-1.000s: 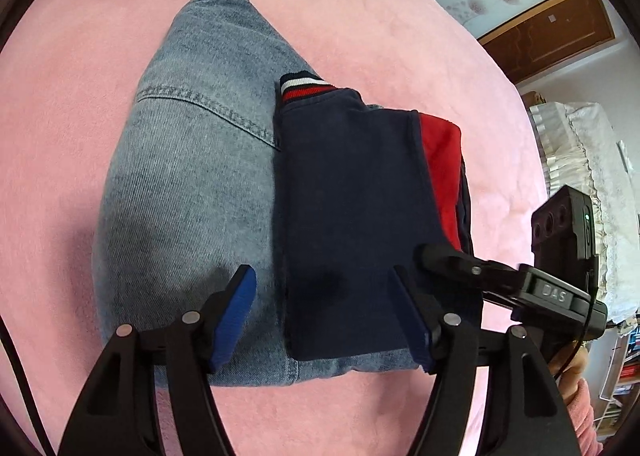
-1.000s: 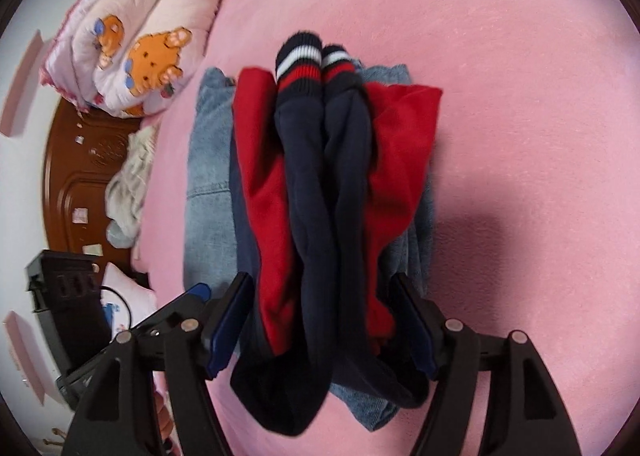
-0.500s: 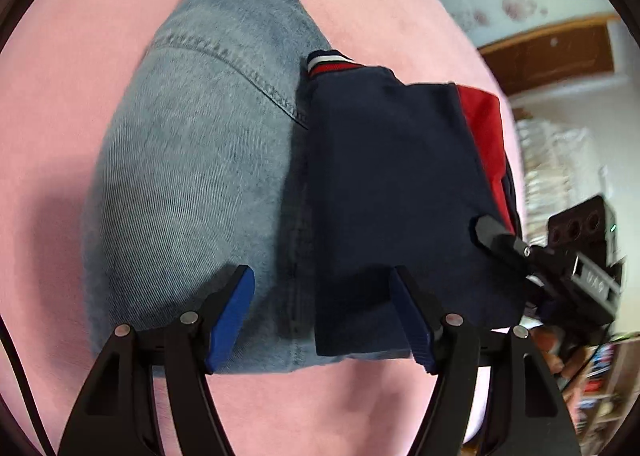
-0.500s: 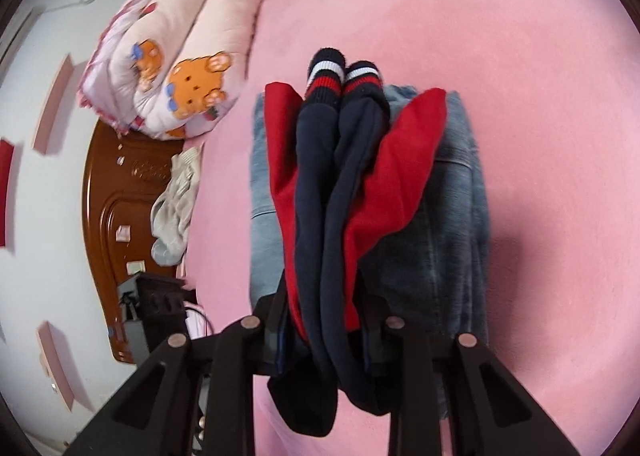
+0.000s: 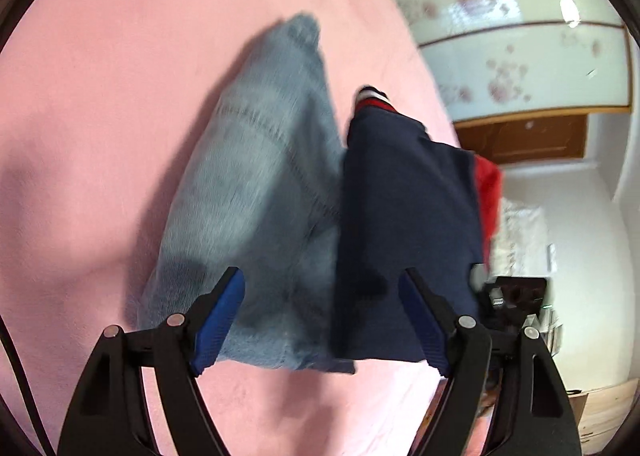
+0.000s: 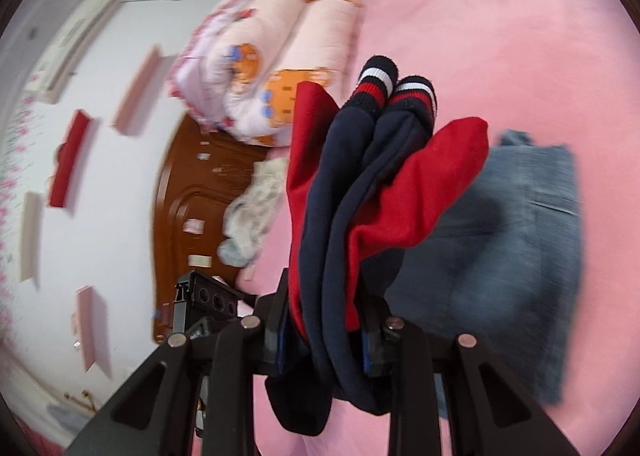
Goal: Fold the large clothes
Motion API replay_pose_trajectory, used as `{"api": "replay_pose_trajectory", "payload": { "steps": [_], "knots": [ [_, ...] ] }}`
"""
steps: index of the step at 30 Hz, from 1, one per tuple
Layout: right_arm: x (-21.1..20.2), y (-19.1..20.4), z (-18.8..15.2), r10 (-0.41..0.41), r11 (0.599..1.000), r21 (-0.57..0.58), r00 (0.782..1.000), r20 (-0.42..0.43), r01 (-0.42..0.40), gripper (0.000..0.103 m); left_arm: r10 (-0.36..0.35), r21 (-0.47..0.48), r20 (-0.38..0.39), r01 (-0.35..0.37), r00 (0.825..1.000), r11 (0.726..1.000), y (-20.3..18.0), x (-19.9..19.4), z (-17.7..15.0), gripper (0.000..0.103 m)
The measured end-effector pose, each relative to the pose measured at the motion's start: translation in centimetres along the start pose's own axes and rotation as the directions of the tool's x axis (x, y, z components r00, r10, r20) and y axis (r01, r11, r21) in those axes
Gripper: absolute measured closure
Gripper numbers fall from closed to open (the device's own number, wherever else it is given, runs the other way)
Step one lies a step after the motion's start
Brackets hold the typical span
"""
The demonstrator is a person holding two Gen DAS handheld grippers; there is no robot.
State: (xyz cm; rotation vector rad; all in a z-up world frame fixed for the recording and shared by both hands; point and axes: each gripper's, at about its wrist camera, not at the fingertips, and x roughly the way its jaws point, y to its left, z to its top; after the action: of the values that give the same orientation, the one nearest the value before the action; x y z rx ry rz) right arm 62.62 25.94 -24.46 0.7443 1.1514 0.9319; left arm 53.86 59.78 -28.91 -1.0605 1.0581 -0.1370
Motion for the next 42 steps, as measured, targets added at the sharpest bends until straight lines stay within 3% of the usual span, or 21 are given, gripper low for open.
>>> {"api": "replay_pose_trajectory", "payload": {
  "steps": [3,5,8,9,12,15,19,21,24,27,28,32,35,36,39,40,42],
  "knots": [
    [2.3,-2.4,-0.5,0.010,0.998,0.070,1.000,0.000,-0.010,0.078,0.033,0.005,0.042,-0.033,0.999,0.999,-0.7,-1.1,0.3,0.025],
    [3.6,-4.5,-1.3,-0.052,0.991,0.119,0.998,-0.032,0.056,0.078,0.043,0.004,0.045,-0.043,0.998,0.999,-0.9,-2.0,0.3,0.024],
    [4.3,-7.7,-2.9,-0.219,0.958,0.165,0.970,-0.102,0.234,0.073,0.090,0.048,0.053,-0.092,0.995,0.995,-1.8,-3.1,-0.8,0.024],
    [4.1,-8.4,-3.2,-0.223,0.952,0.191,0.970,-0.101,0.239,0.063,0.110,0.061,0.058,-0.113,0.992,0.992,-2.1,-3.5,-1.0,0.024],
    [2.2,-10.0,-4.1,-0.217,0.923,0.307,0.973,-0.082,0.232,0.060,0.194,0.092,0.083,-0.202,0.977,0.975,-2.9,-5.0,-2.9,0.024],
    [0.0,-9.5,-5.0,-0.288,0.900,0.317,0.954,-0.085,0.300,0.043,0.251,0.092,0.107,-0.261,0.962,0.961,-2.7,-6.6,-5.1,0.023],
    [-5.0,-7.3,-8.6,-0.366,0.881,0.311,0.930,-0.033,0.358,0.043,0.345,0.032,0.130,-0.351,0.930,0.936,-2.7,-9.1,-10.0,0.023],
    [-7.7,-6.6,-10.7,-0.447,0.845,0.315,0.894,-0.030,0.433,0.042,0.342,-0.015,0.149,-0.343,0.928,0.939,-2.4,-10.2,-12.3,0.022],
    [-12.4,-5.9,-15.7,-0.566,0.770,0.336,0.823,-0.031,0.542,0.037,0.344,-0.061,0.150,-0.339,0.927,0.939,-2.1,-11.9,-17.0,0.022],
    [-17.5,-5.0,-21.2,-0.663,0.679,0.385,0.747,-0.043,0.625,0.032,0.345,-0.010,0.099,-0.346,0.933,0.938,-3.0,-12.6,-21.2,0.021],
    [-19.6,-4.5,-23.4,-0.708,0.631,0.401,0.705,-0.052,0.664,0.032,0.360,0.011,0.085,-0.362,0.929,0.932,-3.5,-13.0,-22.6,0.021],
    [-27.2,-3.6,-30.7,-0.806,0.501,0.465,0.590,-0.058,0.730,0.031,0.408,0.113,0.046,-0.411,0.912,0.905,-5.4,-13.2,-28.1,0.021],
    [-31.8,-3.1,-35.2,-0.821,0.455,0.488,0.563,-0.093,0.745,0.028,0.428,0.154,0.010,-0.424,0.904,0.892,-6.9,-12.8,-32.2,0.021],
    [-33.0,-2.7,-36.2,-0.832,0.442,0.467,0.545,-0.107,0.766,0.027,0.429,0.163,-0.005,-0.423,0.903,0.892,-7.3,-12.9,-33.5,0.021],
    [-36.3,-1.6,-39.0,-0.876,0.390,0.369,0.463,-0.133,0.844,0.025,0.447,0.215,-0.018,-0.434,0.894,0.875,-9.7,-12.7,-38.1,0.021],
    [-36.9,-1.0,-39.6,-0.881,0.385,0.347,0.452,-0.136,0.855,0.025,0.452,0.230,-0.016,-0.437,0.892,0.870,-10.4,-12.7,-39.1,0.021],
    [-39.4,-0.4,-41.3,-0.879,0.399,0.322,0.458,-0.134,0.859,0.023,0.453,0.288,-0.014,-0.430,0.891,0.856,-12.5,-12.4,-42.3,0.021]
  ]
}}
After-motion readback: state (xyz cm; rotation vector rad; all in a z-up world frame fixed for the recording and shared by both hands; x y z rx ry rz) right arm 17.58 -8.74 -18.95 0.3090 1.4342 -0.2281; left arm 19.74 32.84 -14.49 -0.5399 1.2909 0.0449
